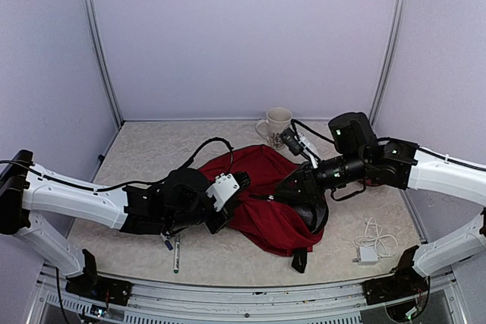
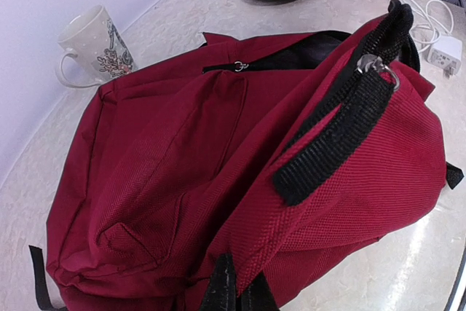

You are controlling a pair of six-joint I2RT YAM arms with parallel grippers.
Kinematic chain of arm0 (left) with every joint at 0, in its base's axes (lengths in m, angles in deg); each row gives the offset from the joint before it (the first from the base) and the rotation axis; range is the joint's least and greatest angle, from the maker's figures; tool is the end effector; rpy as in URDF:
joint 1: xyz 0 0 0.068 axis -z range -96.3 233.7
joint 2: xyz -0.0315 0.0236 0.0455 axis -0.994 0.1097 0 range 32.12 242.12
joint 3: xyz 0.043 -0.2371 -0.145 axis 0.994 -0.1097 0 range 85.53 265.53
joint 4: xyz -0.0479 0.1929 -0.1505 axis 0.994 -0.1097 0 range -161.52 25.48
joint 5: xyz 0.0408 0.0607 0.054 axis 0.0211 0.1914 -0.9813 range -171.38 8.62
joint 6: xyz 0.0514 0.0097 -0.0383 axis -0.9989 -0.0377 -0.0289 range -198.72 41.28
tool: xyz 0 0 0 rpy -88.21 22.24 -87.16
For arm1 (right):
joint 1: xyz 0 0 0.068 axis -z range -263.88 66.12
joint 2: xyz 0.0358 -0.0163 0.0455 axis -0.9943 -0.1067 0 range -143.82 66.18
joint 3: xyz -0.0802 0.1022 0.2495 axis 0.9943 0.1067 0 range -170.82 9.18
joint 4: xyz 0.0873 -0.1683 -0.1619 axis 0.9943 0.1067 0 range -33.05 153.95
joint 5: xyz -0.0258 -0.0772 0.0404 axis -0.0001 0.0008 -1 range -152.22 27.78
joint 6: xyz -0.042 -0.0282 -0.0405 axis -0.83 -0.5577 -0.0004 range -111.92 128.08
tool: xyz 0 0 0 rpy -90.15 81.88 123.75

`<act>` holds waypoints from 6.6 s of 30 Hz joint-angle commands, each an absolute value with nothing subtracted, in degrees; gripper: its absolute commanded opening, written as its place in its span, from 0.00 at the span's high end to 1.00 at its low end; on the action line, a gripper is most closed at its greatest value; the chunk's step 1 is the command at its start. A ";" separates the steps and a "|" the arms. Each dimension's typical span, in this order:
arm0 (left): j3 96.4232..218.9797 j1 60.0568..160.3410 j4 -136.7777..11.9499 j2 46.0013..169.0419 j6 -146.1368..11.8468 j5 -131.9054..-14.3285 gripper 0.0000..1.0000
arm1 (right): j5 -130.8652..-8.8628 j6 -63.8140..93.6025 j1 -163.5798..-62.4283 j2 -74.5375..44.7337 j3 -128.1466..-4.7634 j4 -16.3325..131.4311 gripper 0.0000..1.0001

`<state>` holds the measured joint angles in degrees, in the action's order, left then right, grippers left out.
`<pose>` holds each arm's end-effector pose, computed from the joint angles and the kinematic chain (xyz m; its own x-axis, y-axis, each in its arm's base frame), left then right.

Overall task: Pack the student bag
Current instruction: Hold the largest pocket of the student bag, then zip the student bag into the largest pocket of the bag, then hold the largest pocket of the student bag, then zip the student bag into the largest pocket of the bag, then rotate the student bag at the center of the board.

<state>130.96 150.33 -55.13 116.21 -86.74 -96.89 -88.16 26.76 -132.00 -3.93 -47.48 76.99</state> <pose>0.1385 -0.2862 0.2266 -0.0817 0.5276 -0.8456 0.8113 0.5280 0.2511 0.1614 0.2131 0.3084 -0.6413 -0.2839 -0.7128 -0.7470 0.4430 0.4957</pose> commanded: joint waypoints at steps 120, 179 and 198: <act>139.69 156.90 -57.16 118.23 -90.08 -94.37 1.00 | -90.28 25.98 -102.18 -1.07 -37.10 64.95 1.00; 147.79 165.22 -70.49 122.43 -91.89 -86.04 1.00 | -79.51 23.62 -101.94 -29.47 -42.27 49.45 1.00; 146.18 165.22 -71.00 121.48 -91.11 -84.74 1.00 | -76.82 20.62 -101.02 -33.30 -44.15 51.56 1.00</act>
<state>147.00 162.13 -68.38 126.13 -91.59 -93.21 -91.74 23.81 -105.99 -31.40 -41.93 55.28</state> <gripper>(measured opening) 0.030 0.005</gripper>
